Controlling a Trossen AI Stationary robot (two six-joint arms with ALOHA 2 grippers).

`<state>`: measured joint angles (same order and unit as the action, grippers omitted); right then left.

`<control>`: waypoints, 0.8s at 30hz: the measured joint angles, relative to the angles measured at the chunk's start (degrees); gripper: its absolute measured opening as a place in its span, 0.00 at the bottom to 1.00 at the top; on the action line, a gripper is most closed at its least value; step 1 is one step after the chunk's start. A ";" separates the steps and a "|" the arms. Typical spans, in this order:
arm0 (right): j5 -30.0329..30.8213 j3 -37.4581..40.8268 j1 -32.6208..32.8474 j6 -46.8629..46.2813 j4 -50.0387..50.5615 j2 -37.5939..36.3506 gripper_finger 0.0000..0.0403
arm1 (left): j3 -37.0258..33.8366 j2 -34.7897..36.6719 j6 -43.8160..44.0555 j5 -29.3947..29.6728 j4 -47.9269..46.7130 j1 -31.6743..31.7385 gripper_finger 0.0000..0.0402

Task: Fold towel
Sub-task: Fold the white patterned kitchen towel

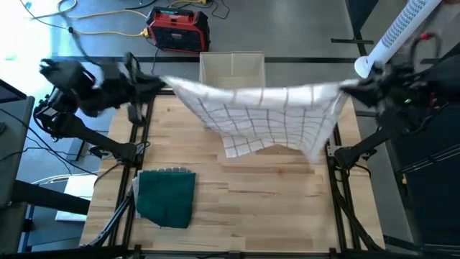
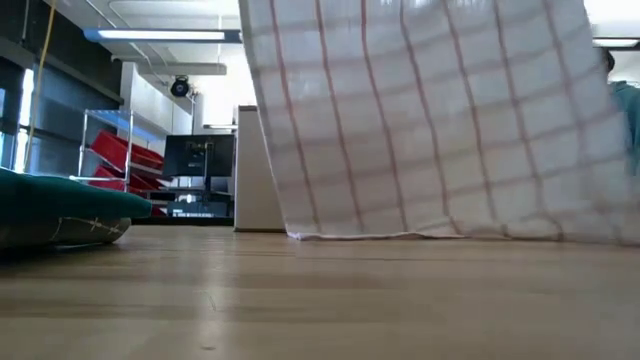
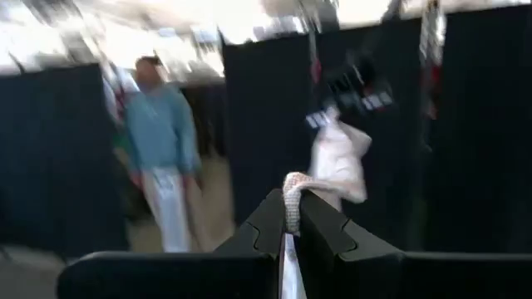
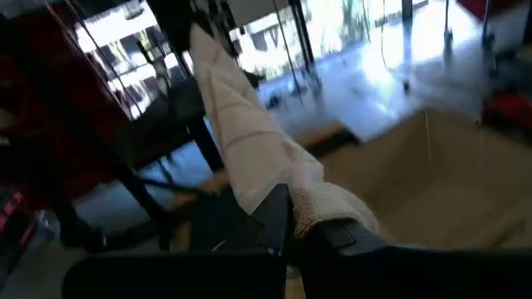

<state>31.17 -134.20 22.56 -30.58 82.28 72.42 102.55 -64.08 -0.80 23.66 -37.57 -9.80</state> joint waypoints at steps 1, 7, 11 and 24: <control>-0.79 0.01 -0.01 -3.14 3.74 0.63 0.00 | -0.02 -0.24 2.50 -0.53 -2.80 -0.42 0.02; -18.25 12.22 1.18 -6.42 0.18 3.71 0.00 | -6.76 -3.87 16.73 -1.01 -18.18 -2.58 0.02; -22.34 23.10 2.97 -8.19 3.09 4.39 0.00 | -15.10 -7.46 19.78 -8.59 -18.99 -1.94 0.02; -41.52 69.75 6.24 -15.68 -25.98 -0.02 0.00 | -42.67 -18.66 21.60 -36.60 -1.35 -1.56 0.02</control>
<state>-10.36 -64.45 28.80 -46.27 56.29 72.40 59.87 -82.74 20.80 -12.94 -38.91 -11.36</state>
